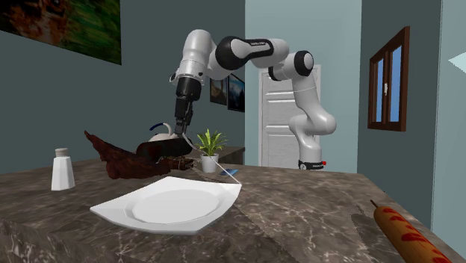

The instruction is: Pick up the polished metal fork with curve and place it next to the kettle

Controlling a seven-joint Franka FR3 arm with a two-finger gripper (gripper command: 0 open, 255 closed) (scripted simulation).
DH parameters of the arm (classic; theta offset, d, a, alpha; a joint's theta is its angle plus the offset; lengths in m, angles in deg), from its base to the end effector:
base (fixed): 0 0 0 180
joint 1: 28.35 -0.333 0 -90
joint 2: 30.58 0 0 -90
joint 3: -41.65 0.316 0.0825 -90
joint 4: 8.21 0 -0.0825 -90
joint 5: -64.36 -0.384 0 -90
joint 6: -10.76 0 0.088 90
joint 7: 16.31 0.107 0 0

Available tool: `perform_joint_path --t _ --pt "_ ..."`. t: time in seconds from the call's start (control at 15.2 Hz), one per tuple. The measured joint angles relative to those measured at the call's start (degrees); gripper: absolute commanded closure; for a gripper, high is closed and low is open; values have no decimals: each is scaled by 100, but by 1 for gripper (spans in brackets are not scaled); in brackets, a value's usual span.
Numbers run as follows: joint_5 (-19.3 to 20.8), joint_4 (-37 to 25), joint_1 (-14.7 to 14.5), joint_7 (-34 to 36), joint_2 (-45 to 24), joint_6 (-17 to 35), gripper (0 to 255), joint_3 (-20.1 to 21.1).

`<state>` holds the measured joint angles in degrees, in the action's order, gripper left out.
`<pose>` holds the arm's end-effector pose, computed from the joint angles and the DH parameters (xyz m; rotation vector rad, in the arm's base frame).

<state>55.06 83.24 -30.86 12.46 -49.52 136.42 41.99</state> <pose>0.6814 0.0392 0.4691 -2.8107 0.7628 -0.3171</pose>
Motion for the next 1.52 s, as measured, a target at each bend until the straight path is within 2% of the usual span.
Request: perform_joint_path --t 1.39,1.52 --pt "107 -1591 17 228 31 -1611 255 -28" --pt "60 -1369 111 90 207 -1586 255 -62"
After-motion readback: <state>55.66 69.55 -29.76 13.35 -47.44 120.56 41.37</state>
